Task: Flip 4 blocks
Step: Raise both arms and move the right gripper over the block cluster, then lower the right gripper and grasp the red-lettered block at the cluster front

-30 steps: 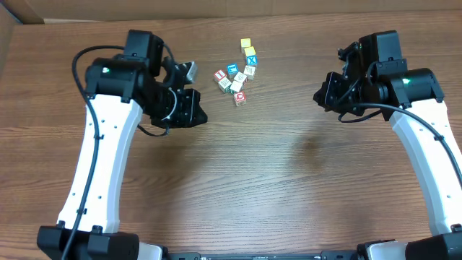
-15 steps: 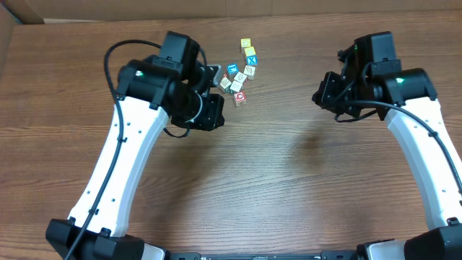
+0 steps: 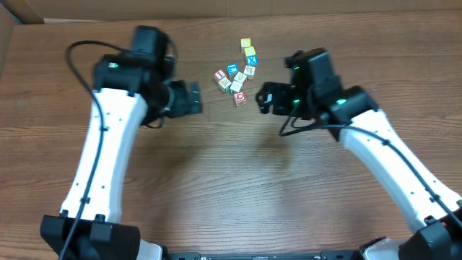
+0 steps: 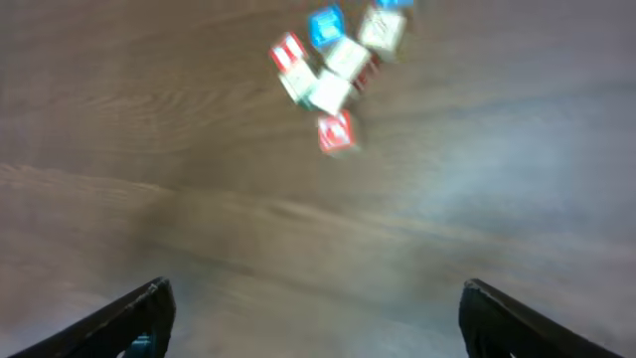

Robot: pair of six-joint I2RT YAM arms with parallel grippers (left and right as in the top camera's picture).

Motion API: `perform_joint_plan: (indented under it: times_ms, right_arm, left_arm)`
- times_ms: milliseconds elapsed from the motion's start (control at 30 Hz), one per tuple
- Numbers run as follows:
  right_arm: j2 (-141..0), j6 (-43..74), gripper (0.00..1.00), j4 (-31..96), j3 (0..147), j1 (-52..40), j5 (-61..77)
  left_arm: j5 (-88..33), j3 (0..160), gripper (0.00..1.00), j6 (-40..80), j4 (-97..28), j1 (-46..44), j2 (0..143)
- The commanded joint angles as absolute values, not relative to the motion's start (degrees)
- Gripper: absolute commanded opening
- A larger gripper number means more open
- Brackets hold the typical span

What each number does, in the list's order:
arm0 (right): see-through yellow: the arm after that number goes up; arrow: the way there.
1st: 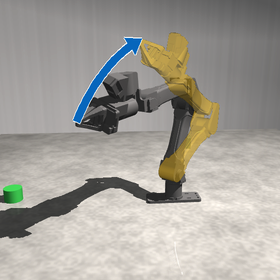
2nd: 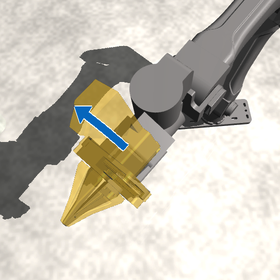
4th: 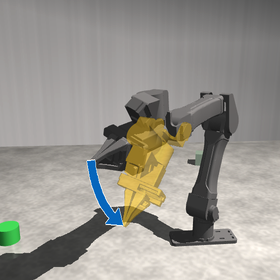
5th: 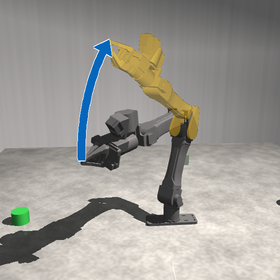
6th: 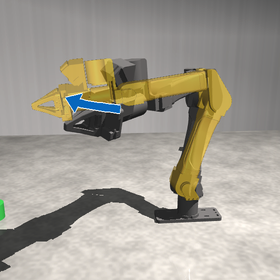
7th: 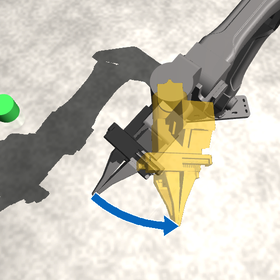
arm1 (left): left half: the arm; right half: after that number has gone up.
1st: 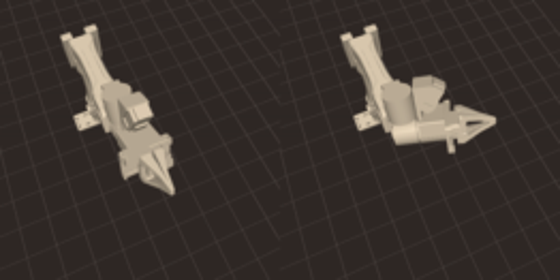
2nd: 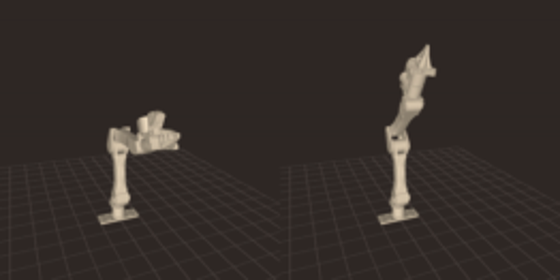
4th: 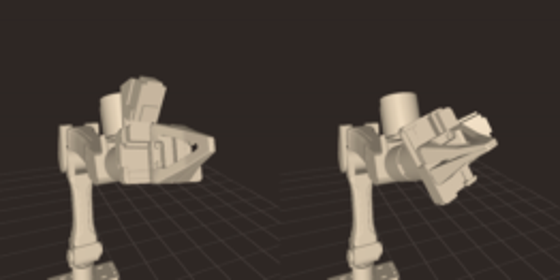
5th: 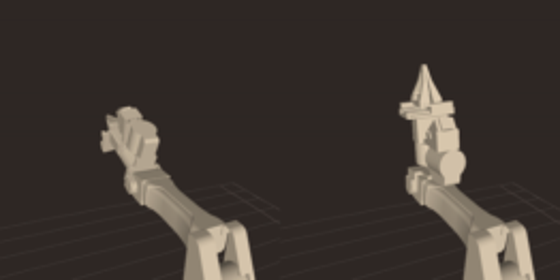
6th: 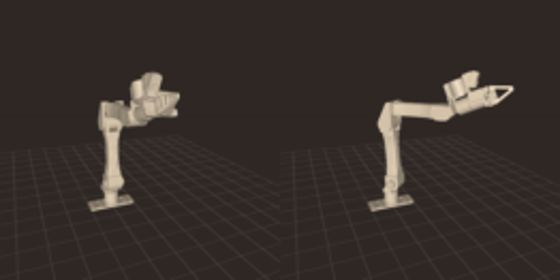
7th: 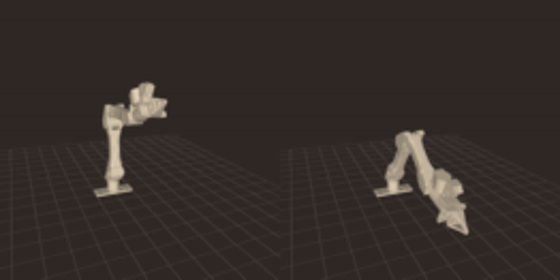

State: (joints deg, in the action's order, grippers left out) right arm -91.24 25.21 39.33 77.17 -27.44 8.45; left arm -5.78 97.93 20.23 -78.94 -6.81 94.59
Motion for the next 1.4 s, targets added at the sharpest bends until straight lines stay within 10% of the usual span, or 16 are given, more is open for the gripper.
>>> perform_joint_plan:
  times_ms: [0,700,1067,1367]
  right_arm:
    - [-94.00,22.44,0.92,35.46,77.10,-30.76,0.27]
    - [-117.14,22.04,0.80,9.21,77.10,-36.25,-7.57]
    - [-119.94,22.06,0.59,7.60,77.10,-36.25,-9.61]
    - [-120.53,18.68,0.71,5.50,77.10,-36.27,-9.41]
  left_arm:
    - [-4.16,98.19,1.00,21.85,-79.53,-4.43,94.87]
    - [6.55,93.62,1.00,26.41,-76.55,-3.77,95.26]
    - [6.09,88.95,1.00,26.39,-72.88,-3.77,95.26]
    - [5.69,88.95,1.00,26.41,-72.12,-3.77,95.26]
